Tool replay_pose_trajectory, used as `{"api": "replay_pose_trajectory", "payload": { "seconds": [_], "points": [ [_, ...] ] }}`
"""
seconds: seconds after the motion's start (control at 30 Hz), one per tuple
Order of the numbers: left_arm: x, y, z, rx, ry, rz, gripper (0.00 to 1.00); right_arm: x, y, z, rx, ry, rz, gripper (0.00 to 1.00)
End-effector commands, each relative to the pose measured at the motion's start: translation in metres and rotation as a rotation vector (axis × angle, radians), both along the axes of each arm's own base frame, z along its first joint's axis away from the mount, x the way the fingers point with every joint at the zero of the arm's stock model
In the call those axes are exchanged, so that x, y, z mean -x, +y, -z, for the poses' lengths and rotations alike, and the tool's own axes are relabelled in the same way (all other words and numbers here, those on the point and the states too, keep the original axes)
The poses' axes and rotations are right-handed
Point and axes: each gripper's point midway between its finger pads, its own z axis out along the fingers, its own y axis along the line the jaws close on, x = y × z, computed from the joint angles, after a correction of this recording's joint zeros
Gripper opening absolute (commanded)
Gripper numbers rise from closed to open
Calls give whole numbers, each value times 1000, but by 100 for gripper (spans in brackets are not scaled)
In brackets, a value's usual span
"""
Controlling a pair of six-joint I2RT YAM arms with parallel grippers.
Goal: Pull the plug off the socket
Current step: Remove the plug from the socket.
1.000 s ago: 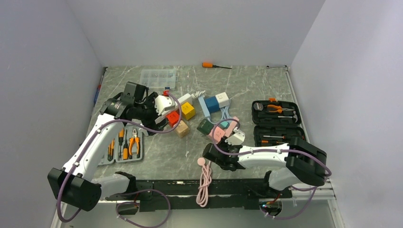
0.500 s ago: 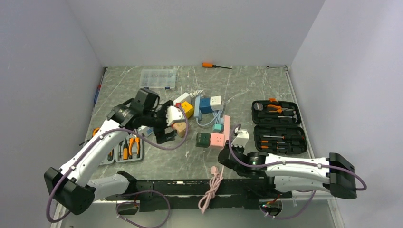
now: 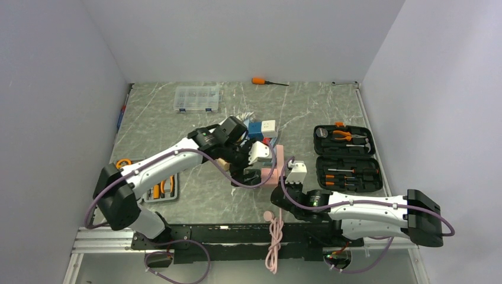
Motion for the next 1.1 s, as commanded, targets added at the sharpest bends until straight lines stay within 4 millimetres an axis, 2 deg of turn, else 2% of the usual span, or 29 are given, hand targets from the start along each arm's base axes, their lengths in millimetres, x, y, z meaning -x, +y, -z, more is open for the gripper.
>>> {"api": "replay_pose_trajectory", "payload": {
  "seconds": [0.0, 0.3, 0.47, 0.7, 0.9, 1.07],
  "points": [
    [-4, -23, -9, 66, 12, 9, 99, -19, 40, -58, -220, -120, 9, 0],
    [-5, -39, 5, 41, -48, 58, 99, -18, 53, -68, -253, -127, -36, 0],
    [5, -38, 16, 9, -113, 135, 99, -19, 57, -77, -277, -142, -48, 0],
    [-14, -47, 23, 9, -165, 36, 99, -19, 59, -89, -305, -152, -53, 0],
    [-22, -48, 34, -43, -156, -10, 99, -19, 56, -94, -324, -162, -44, 0],
    [-14, -50, 38, -39, -115, 4, 99, -20, 55, -95, -335, -166, -35, 0]
  ]
}}
